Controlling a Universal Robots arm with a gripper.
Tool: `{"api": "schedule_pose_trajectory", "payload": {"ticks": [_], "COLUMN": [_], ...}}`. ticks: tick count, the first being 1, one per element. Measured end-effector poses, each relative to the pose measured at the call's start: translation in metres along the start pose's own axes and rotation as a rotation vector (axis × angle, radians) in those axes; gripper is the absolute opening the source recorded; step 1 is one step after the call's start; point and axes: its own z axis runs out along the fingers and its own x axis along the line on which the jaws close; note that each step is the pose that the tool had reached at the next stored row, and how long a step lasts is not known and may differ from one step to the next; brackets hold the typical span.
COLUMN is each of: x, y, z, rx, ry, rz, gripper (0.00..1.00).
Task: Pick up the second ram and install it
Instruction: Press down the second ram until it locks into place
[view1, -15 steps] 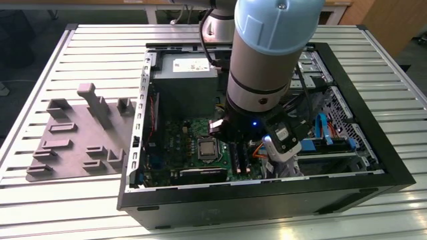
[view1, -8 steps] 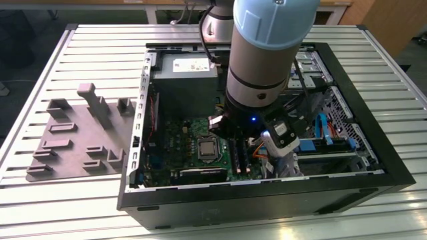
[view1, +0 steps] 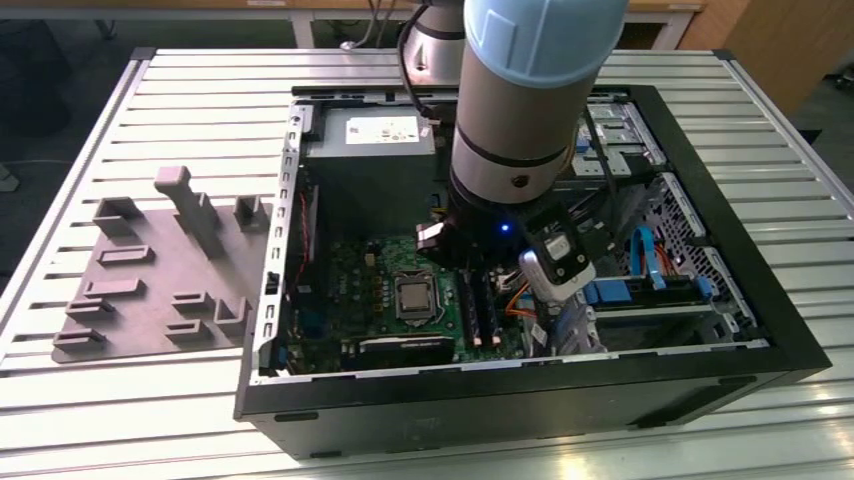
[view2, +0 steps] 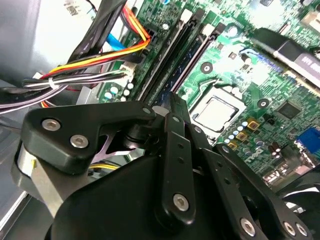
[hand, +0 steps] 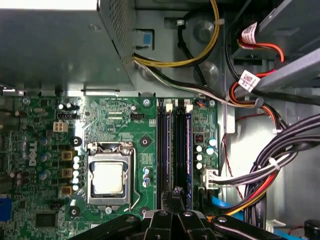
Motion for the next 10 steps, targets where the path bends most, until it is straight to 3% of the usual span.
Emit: {"api": "schedule_pose_trajectory", "payload": {"ticks": [10], "x": [0.0000], "y": [0.0027], "z": [0.0002], "rx": [-0.0003], "ry": [0.0000], "rz": [0.000], "gripper": [0.11]}}
